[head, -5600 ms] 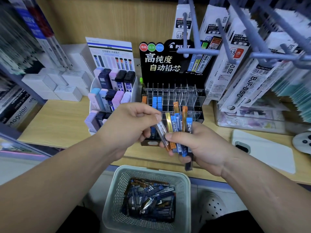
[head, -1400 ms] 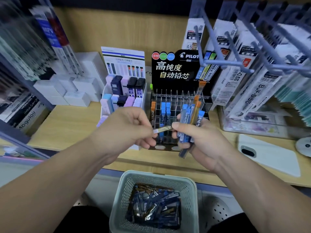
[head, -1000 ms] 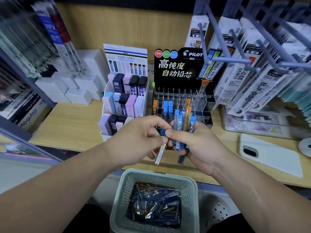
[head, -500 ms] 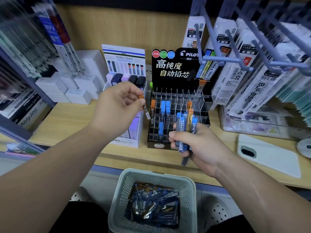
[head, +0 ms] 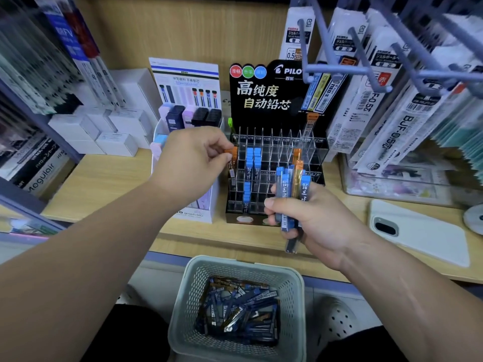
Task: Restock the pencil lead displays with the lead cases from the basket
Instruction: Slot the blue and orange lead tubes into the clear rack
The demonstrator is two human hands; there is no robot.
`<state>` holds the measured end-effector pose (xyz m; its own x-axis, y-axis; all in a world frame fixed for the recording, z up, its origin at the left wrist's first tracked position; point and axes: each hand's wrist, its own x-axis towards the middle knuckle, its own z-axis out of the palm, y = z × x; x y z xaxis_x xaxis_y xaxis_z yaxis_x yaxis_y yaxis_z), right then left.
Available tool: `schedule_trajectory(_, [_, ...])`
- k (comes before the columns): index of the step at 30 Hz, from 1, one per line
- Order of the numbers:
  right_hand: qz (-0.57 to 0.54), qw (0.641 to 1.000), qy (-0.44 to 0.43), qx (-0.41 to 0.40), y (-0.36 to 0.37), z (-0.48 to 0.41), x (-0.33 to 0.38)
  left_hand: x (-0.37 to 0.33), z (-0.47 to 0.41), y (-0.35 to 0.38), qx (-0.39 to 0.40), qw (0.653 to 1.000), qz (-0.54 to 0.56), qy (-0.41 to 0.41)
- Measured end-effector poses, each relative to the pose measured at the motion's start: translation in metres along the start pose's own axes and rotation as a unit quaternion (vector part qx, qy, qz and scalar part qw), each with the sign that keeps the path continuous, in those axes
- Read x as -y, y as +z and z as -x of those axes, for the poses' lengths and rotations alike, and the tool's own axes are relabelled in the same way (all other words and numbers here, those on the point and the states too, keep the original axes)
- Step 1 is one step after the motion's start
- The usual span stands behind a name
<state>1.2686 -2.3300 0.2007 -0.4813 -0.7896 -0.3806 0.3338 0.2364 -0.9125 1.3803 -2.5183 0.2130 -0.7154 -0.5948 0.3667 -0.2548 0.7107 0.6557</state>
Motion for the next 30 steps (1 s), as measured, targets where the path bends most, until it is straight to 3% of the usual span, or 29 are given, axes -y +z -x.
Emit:
schedule_trajectory(5, [0.034, 0.999, 0.01, 0.039, 0.003, 0.004, 0.002, 0.008, 0.001, 0.011, 0.012, 0.99, -0.102, 0.093])
schedule_trajectory(11, [0.071, 0.991, 0.026, 0.109, 0.005, 0.009, 0.005, -0.001, -0.001, 0.009, 0.003, 0.981, -0.172, 0.09])
schedule_trajectory(14, [0.094, 0.987, 0.021, 0.132, 0.005, 0.01, 0.006, -0.025, -0.004, 0.002, 0.008, 1.0, -0.006, -0.016])
schedule_trajectory(16, [0.104, 0.983, 0.021, 0.149, 0.006, 0.012, 0.007, -0.04, -0.002, 0.0, 0.074, 0.977, 0.142, -0.139])
schedule_trajectory(18, [0.112, 0.98, 0.024, 0.161, 0.008, 0.012, 0.007, -0.046, 0.003, 0.001, 0.141, 0.951, 0.201, -0.188])
schedule_trajectory(24, [0.159, 0.975, 0.019, 0.151, 0.012, 0.013, 0.008, -0.046, 0.009, 0.007, 0.126, 0.933, 0.226, -0.251])
schedule_trajectory(30, [0.202, 0.972, 0.011, 0.12, 0.015, 0.011, 0.004, -0.05, 0.011, 0.009, 0.097, 0.949, 0.175, -0.243])
